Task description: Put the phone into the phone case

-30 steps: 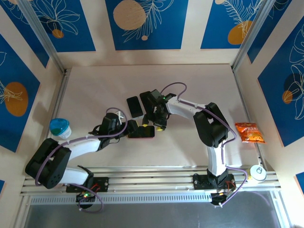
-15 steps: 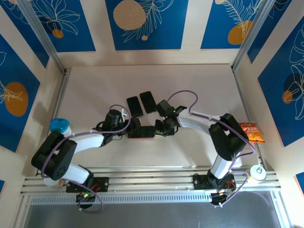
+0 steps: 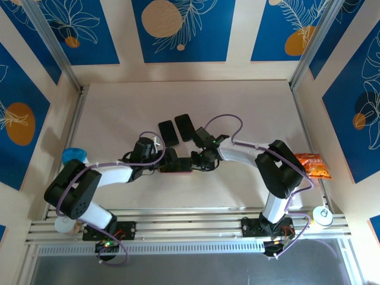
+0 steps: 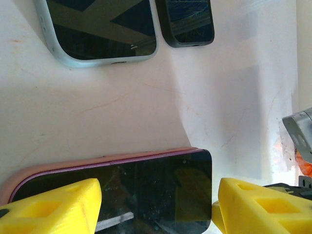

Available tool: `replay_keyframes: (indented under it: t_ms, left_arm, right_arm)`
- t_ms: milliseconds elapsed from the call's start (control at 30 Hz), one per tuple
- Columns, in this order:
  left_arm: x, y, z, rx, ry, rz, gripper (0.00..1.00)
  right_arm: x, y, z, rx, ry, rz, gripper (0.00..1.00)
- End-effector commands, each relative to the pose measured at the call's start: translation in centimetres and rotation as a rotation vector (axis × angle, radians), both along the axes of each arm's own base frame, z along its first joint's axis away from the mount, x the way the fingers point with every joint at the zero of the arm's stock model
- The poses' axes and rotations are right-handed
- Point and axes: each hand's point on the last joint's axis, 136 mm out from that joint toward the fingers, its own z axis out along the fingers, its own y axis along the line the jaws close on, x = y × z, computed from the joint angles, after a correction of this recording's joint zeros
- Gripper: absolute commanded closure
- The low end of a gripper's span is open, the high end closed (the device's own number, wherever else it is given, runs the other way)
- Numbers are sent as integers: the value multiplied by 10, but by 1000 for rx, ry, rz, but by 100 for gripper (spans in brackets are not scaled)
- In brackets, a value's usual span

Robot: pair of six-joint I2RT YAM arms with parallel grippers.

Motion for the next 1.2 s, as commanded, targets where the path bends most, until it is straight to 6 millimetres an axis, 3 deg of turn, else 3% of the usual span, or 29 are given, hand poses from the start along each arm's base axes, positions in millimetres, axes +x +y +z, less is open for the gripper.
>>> replay_keyframes:
  t_ms: [0, 333, 533, 800, 1167]
  left_arm:
    - [-3, -4, 1, -4, 3, -15, 35]
    - [-17, 9, -20, 42, 53, -5, 35]
    - [-27, 20, -32, 83, 86, 9, 35]
    - [-35, 29, -42, 107, 117, 21, 35]
    - [-37, 41, -54, 134, 158, 70, 35]
  right_arm:
    - [-3, 5, -12, -14, 19, 30, 100]
    - [-15, 2, -35, -126, 53, 93, 100]
    - [-36, -1, -64, -211, 121, 172, 100]
    - [-76, -21, -108, -343, 259, 275, 100]
    - [-98, -22, -140, -344, 363, 345, 100]
